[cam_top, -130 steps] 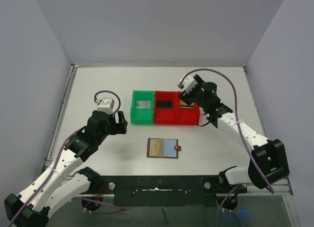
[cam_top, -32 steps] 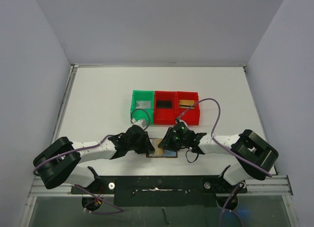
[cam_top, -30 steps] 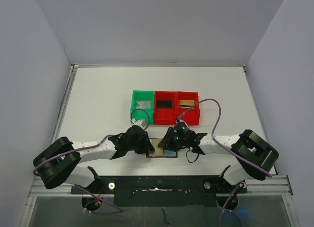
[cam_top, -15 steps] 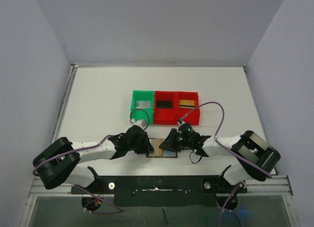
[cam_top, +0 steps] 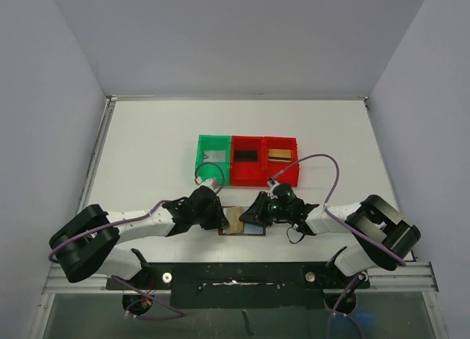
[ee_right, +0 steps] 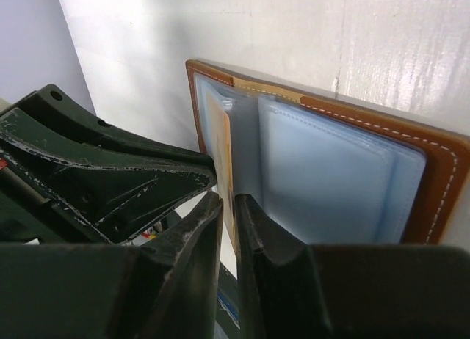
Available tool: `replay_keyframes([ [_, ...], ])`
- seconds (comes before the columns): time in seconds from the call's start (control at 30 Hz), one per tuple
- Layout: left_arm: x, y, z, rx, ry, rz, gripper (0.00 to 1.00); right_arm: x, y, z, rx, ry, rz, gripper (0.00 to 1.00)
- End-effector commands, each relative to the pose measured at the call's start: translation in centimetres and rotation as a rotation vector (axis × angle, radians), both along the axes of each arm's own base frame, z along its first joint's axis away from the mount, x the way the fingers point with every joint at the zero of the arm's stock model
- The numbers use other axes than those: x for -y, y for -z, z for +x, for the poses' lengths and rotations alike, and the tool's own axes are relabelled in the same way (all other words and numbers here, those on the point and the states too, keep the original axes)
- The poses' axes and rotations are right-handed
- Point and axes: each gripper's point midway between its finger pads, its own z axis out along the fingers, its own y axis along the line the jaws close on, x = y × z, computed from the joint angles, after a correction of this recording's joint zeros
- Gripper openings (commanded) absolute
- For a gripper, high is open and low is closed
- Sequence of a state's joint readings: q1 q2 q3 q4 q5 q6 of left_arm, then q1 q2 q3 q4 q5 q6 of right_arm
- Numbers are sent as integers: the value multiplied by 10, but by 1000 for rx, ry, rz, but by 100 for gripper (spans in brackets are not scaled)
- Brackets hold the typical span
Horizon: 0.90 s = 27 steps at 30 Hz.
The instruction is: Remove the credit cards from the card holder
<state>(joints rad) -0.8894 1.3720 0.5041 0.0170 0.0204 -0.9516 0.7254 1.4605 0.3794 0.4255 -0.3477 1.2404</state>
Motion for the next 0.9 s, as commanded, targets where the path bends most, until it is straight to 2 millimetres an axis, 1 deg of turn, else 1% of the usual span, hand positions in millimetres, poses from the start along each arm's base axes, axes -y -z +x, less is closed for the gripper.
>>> replay_keyframes([
  [0.0,2,-5,6,19,-4,19,12,-8,-22,6,53,-12,91,12],
  [0.1,2,-5,6,18,-3,22,11,-7,-20,6,48,-8,92,2],
  [0.13,2,-5,6,18,-3,24,11,-6,-20,6,47,-5,92,1],
  [0.6,-3,0,5,7,-5,56,9,13,-16,5,43,-21,57,0],
  [0.87,-2,0,5,6,0,61,9,21,-20,5,58,-28,43,0],
])
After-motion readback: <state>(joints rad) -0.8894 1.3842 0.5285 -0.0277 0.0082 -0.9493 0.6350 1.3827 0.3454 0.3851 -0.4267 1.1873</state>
